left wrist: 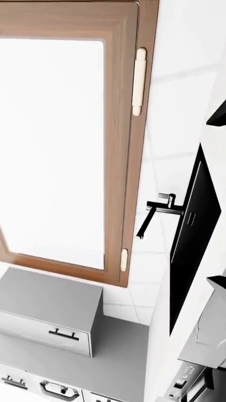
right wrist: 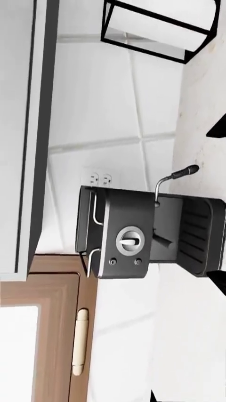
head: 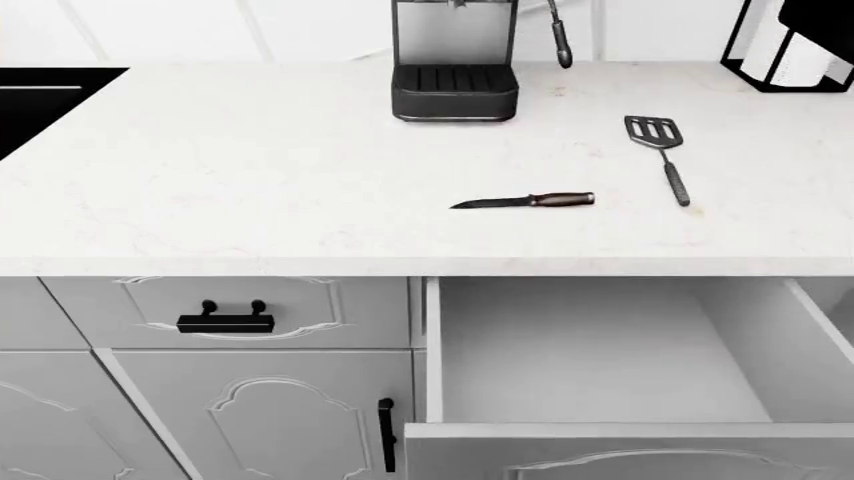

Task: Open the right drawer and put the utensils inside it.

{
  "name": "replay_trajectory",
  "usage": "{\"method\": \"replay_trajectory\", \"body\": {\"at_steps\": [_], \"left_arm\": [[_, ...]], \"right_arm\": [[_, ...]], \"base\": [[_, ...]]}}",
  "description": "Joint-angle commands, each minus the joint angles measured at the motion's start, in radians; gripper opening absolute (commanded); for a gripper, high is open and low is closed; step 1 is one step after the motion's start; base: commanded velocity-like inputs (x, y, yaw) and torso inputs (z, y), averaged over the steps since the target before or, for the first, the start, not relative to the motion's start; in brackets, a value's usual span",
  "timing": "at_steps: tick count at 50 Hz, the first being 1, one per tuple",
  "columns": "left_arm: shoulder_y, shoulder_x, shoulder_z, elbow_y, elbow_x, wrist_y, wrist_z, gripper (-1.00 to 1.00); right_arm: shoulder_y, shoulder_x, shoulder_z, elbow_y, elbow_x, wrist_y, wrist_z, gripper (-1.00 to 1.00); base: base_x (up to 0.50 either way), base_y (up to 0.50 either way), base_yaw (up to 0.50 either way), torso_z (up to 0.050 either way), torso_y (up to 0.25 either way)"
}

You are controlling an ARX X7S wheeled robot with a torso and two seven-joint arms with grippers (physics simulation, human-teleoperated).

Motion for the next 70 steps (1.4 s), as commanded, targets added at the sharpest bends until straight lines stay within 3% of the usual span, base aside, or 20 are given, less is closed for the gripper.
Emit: {"method": "replay_trajectory", "body": {"at_steps": [1,70], "left_arm": [[0.0,-0.001,0.001,0.001,0.001,-0.002,-0.001,1.0],[0.014,0.006,-0.02,0.003,-0.012,0.015,0.002,1.0]], "right_arm": [[0.013,0.008,-0.013,0.059,0.005,0.024,0.044,1.0],[-0.016,0.025,-0.034,0.021,0.043,0.042,0.011,1.0]], "base": [[0.0,0.0,0.0,0.0,0.0],[0.04,-0.07,0.0,0.0,0.0]]}}
